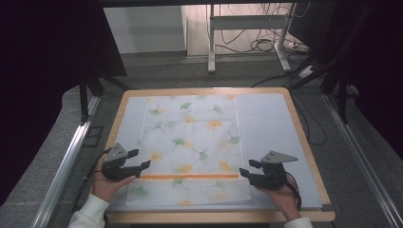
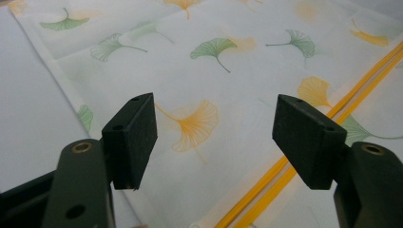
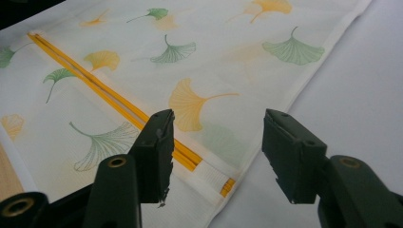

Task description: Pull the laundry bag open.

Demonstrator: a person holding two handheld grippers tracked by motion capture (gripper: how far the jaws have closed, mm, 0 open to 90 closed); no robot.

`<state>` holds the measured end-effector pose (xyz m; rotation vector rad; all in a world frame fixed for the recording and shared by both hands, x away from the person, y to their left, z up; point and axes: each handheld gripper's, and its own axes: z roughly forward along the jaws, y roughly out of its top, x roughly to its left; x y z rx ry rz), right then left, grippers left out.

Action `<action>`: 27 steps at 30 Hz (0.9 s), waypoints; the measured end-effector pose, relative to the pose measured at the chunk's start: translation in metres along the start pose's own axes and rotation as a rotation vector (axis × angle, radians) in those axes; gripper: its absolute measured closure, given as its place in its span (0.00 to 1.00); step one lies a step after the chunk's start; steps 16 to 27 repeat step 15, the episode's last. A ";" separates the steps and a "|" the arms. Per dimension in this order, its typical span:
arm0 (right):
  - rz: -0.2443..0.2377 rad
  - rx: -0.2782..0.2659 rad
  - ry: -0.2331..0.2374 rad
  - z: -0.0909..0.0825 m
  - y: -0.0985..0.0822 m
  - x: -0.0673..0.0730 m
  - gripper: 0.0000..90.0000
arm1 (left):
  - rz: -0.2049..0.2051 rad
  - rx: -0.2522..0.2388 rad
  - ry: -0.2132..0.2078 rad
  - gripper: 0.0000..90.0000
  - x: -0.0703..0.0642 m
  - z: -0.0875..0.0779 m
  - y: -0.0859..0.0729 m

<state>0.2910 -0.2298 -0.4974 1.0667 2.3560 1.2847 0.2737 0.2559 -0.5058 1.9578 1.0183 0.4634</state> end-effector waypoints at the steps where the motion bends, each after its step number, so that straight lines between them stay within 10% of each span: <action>1: -0.008 0.003 -0.003 -0.001 0.000 -0.001 0.48 | 0.004 0.002 0.000 0.35 -0.001 0.001 0.000; 27: -0.008 0.009 -0.024 -0.002 -0.002 -0.002 0.43 | -0.002 -0.001 0.003 0.33 0.004 -0.003 -0.004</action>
